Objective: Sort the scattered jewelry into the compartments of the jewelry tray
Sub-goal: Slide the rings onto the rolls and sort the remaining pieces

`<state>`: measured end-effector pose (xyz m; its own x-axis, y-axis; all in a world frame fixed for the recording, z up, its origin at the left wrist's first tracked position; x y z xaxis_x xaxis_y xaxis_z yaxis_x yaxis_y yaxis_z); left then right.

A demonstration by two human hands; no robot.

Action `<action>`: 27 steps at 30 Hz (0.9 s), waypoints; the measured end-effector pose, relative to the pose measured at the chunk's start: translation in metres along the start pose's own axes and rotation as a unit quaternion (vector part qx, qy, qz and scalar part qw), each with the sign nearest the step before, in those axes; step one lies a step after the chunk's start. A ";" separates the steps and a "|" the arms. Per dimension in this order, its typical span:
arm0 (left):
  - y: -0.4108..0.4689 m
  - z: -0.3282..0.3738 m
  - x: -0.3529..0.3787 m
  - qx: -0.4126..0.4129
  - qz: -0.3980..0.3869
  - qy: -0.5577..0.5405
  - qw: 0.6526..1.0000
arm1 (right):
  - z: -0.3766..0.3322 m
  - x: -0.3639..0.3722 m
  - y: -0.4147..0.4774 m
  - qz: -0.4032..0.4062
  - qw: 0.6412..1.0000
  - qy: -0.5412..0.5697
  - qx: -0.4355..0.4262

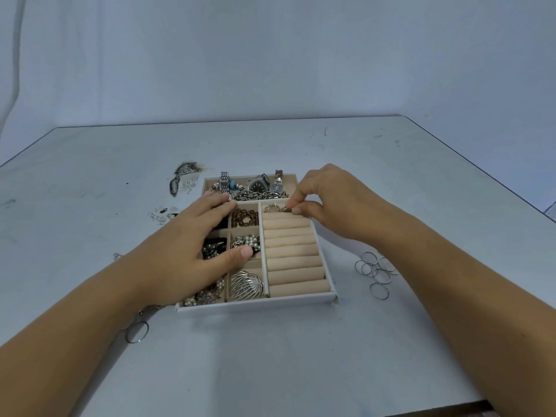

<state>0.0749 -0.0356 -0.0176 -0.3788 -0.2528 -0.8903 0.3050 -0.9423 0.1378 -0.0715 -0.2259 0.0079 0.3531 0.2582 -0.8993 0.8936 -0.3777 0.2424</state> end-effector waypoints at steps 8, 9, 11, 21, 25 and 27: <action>0.003 0.000 -0.001 -0.001 -0.004 0.007 1.000 | 0.006 -0.017 -0.016 -0.052 0.998 0.025 -0.008; 0.003 0.001 -0.002 0.000 -0.003 0.007 1.000 | 0.007 -0.024 -0.020 -0.047 0.999 0.018 -0.006; 0.003 0.004 -0.005 0.010 0.007 0.016 1.000 | 0.009 -0.042 -0.027 -0.046 0.999 -0.002 0.012; 0.023 0.088 -0.008 0.139 0.001 0.047 0.989 | 0.061 -0.057 -0.101 -0.063 0.990 -0.030 0.123; 0.047 0.119 0.017 0.167 -0.032 0.063 0.983 | 0.069 -0.046 -0.111 -0.041 0.993 0.008 0.107; 0.058 0.127 0.029 0.163 -0.050 0.072 0.983 | 0.069 -0.045 -0.112 -0.048 0.993 0.026 0.101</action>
<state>-0.0293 -0.1257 0.0201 -0.2573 -0.1433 -0.9556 -0.0323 -0.9871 0.1567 -0.2069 -0.2564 -0.0044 0.2872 0.3450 -0.8936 0.8517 -0.5188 0.0735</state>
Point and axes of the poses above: each hand's wrist, its own y-axis towards the middle knuckle, its own x-axis out of the palm, z = x × y, the point moved 2 cm from there along y, towards the middle knuckle, and after that the axes turned 1 degree about -y, right-handed, at the moved point
